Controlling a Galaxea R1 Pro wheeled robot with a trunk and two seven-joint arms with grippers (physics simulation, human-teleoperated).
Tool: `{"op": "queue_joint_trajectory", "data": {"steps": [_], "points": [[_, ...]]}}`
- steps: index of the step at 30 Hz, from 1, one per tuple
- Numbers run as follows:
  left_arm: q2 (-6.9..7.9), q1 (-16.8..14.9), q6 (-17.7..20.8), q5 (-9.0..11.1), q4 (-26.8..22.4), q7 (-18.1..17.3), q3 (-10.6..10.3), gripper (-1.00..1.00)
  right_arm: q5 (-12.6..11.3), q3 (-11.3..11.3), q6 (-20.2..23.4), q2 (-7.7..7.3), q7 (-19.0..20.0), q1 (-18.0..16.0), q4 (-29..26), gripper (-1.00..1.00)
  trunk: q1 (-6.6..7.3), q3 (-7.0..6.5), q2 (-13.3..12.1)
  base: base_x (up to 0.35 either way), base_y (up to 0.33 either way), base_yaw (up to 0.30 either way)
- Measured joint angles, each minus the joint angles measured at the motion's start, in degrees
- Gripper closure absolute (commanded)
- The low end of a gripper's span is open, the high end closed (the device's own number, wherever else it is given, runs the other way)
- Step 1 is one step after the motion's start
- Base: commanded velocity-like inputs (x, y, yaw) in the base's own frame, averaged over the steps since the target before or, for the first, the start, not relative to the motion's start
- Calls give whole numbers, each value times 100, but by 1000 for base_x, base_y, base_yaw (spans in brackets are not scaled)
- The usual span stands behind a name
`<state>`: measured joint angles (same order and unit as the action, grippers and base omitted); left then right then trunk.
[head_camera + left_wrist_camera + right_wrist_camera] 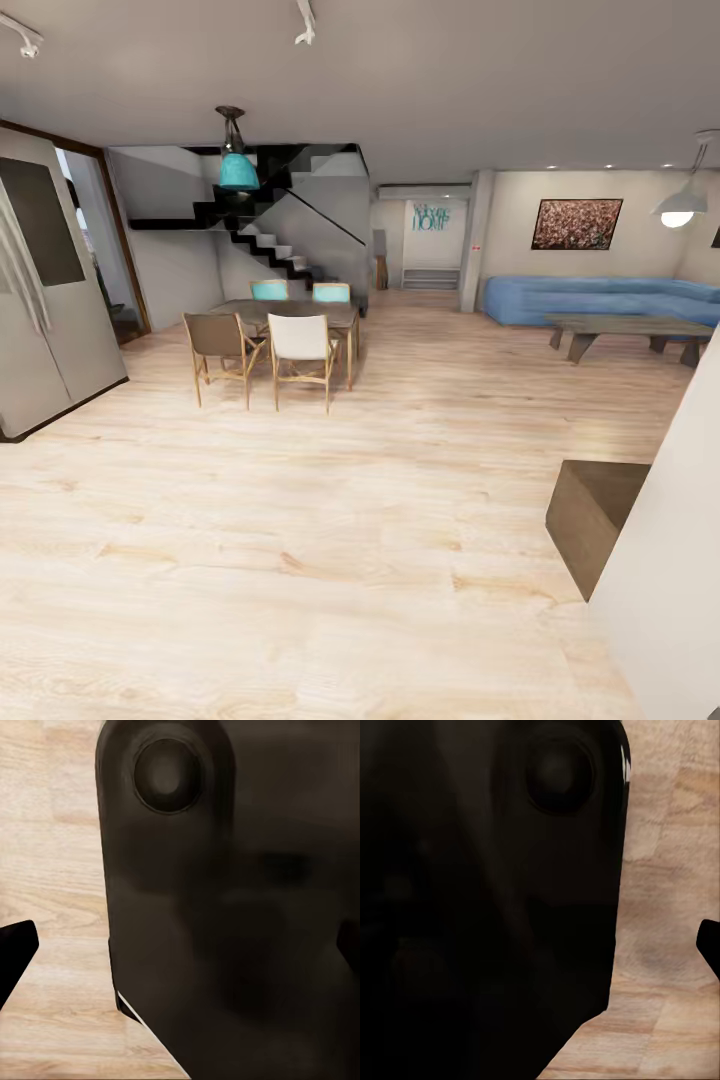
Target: Pick up the poster from the kitchen countertop and hang it on one of the wall nails in the kitchen.
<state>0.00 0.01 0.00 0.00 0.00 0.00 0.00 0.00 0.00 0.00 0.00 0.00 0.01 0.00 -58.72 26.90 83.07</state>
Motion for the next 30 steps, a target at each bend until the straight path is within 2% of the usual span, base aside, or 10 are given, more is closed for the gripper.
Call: {"op": "queue_joint_trajectory", "data": {"steps": [5,21,25,30], "points": [[-105,15,8,-1,-114,-12,-21,-100,-7,-6,-13,41,63,-14,-22,-100,-1,-2,-1,0,0,0],[-105,15,8,-1,-115,-11,-20,-100,-7,-7,-14,40,63,-14,-23,-100,-1,-2,-1,0,0,0],[-135,15,-73,-12,-216,-6,2,-100,-11,-21,-101,13,39,-123,-130,-100,0,-2,-1,0,0,0],[-43,15,-144,-20,-377,3,21,-100,4,-25,-253,-44,24,-288,-297,-100,0,-2,-1,0,0,0]]}}
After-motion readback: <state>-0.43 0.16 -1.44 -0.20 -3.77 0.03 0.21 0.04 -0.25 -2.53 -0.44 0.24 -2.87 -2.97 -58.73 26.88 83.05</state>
